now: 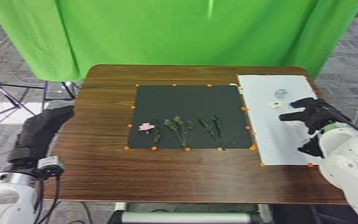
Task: Arrange flowers
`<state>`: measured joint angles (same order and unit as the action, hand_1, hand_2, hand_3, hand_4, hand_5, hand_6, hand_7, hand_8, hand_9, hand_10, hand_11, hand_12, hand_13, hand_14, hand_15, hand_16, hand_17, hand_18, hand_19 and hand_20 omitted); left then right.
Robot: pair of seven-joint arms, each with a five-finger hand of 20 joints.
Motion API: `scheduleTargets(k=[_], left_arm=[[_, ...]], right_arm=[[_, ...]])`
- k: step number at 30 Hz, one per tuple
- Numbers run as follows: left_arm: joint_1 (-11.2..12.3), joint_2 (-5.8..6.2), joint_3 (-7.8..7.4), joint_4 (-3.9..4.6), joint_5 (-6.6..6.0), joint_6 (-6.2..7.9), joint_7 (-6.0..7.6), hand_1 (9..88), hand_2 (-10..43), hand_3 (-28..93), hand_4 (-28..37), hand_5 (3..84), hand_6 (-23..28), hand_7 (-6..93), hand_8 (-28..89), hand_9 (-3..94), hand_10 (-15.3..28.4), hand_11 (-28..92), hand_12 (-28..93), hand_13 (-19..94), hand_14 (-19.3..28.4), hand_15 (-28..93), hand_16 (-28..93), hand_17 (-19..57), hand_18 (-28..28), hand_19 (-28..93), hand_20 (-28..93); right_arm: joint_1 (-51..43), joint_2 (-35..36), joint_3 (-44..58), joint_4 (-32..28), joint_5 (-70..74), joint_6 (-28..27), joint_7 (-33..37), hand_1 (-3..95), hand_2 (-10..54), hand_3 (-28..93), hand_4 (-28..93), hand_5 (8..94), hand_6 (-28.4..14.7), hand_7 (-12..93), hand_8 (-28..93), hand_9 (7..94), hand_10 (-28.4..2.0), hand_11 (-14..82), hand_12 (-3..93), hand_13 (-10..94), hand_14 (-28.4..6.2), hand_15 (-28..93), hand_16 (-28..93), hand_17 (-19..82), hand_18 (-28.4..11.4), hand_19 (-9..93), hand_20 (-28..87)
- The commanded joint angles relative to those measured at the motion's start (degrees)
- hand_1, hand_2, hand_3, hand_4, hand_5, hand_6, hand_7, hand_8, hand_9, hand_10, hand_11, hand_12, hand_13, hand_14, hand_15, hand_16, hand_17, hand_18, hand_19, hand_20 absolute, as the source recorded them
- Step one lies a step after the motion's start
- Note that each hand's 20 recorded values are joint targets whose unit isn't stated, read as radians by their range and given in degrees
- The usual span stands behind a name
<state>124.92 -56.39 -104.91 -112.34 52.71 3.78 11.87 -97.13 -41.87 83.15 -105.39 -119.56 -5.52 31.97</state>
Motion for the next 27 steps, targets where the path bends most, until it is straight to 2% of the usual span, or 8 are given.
scheduleTargets(k=[1, 3, 7, 13, 16, 19, 24, 27], left_arm=[[-0.06, -0.4, 0.51, 0.42, 0.6, -0.27, 0.07, 21.0, -1.8, 66, -23.8, 50.4, 3.3, 15.3, -6, 44.0, 13.6, 16, 11, 29, 14.9, 7, 2, 2.1, 9.8, 2, 14], [-0.07, -0.36, 0.43, 0.38, 1.67, -0.53, -0.34, 21.0, -1.8, 65, -23.8, 50.4, 3.2, 15.2, -6, 44.0, 13.5, 16, 11, 29, 14.9, 7, 2, 2.1, 9.8, 2, 14], [-0.47, -0.31, 0.49, 0.46, 1.95, -1.14, -0.52, 21.1, -1.7, 65, -23.7, 50.4, 3.3, 15.2, -6, 44.0, 13.6, 16, 11, 29, 14.9, 7, 2, 2.1, 9.8, 2, 14], [-0.66, -0.26, 0.53, 0.51, 1.89, -1.07, -0.52, 21.1, -1.7, 65, -23.7, 50.4, 3.3, 15.0, -6, 44.0, 13.6, 16, 11, 29, 14.9, 7, 2, 2.1, 9.8, 2, 14], [-0.82, 0.18, 0.63, 0.68, 1.84, -0.89, -0.17, 21.2, -1.6, 65, -23.7, 50.5, 3.4, 15.0, -6, 43.9, 13.6, 16, 11, 29, 14.9, 7, 2, 2.1, 9.8, 2, 14], [-1.44, 0.63, 0.69, 0.92, 1.94, -1.37, -0.84, 21.2, -1.6, 65, -23.7, 50.4, 3.3, 15.1, -6, 43.9, 13.6, 16, 11, 29, 14.9, 7, 2, 2.0, 9.8, 2, 14], [-2.01, 1.46, 0.17, 1.0, 1.87, -1.52, -1.21, 21.2, -1.6, 65, -23.7, 50.4, 3.3, 15.1, -6, 43.8, 13.4, 16, 11, 29, 14.9, 7, 2, 2.0, 9.7, 2, 14], [-0.84, 1.78, -1.2, 0.43, 1.42, -1.21, -1.54, 21.2, -1.5, 65, -23.7, 50.5, 3.3, 15.1, -6, 43.8, 13.5, 16, 11, 29, 14.9, 7, 2, 2.0, 9.7, 2, 14]], right_arm=[[-0.43, -0.25, -0.5, 1.39, 0.31, -5.48, 1.35, 25.2, -9.5, 59, -10, 45.2, 0.9, 6, -5, 46.0, -18.5, 5.5, 14.0, 86, -5.6, 57, 24, 57, -16.0, 93, 47], [-0.05, -0.42, -1.13, 1.64, 0.14, -6.27, 1.66, 27.0, -9.5, 59, -11, 44.8, 0.9, 6, -5, 46.3, -17.8, 5.7, 14.2, 85, -5.6, 57, 24, 57, -15.9, 93, 47], [-0.05, -0.61, -2.22, 2.32, 0.31, -2.92, 1.64, 35.6, -9.5, 62, -13, 46.0, 1.2, 8, -6, 48.4, -16.1, 6.3, 14.6, 85, -4.9, 58, 24, 57, -15.3, 93, 47], [0.73, 0.46, -6.04, 3.8, -2.26, 10.84, -0.48, 50.5, -9.5, 65, -19, 57.9, 1.4, 15, -9, 61.1, -12.2, 8.6, 14.6, 90, -2.3, 58, 24, 62, -12.4, 93, 50], [1.24, 1.33, -5.92, 2.85, -1.23, 11.04, -2.3, 60.7, -9.5, 57, -17, 69.5, 1.3, 16, 1, 72.3, -10.6, 6.9, 18.3, 92, -1.5, 57, 25, 64, -11.1, 93, 51], [2.1, 2.21, -6.14, 0.82, -1.48, 10.41, -2.2, 66.2, -9.5, 53, -16, 79.3, 2.3, 16, 4, 82.0, -9.6, 2.1, 22.8, 94, -1.0, 58, 25, 66, -10.4, 93, 51], [5.75, 2.82, -6.47, -3.95, 1.01, 11.04, -1.63, 67.2, -9.5, 52, -16, 82.1, 3.0, 16, 4, 85.0, -9.3, 1.5, 23.0, 94, -0.7, 60, 24, 68, -10.1, 93, 53], [11.86, -0.66, -9.35, -6.12, 9.74, 12.62, 0.44, 66.7, -9.5, 53, -16, 82.3, 3.0, 15, 4, 85.3, -9.3, 1.5, 23.0, 94, -0.4, 61, 24, 69, -9.9, 93, 55]])
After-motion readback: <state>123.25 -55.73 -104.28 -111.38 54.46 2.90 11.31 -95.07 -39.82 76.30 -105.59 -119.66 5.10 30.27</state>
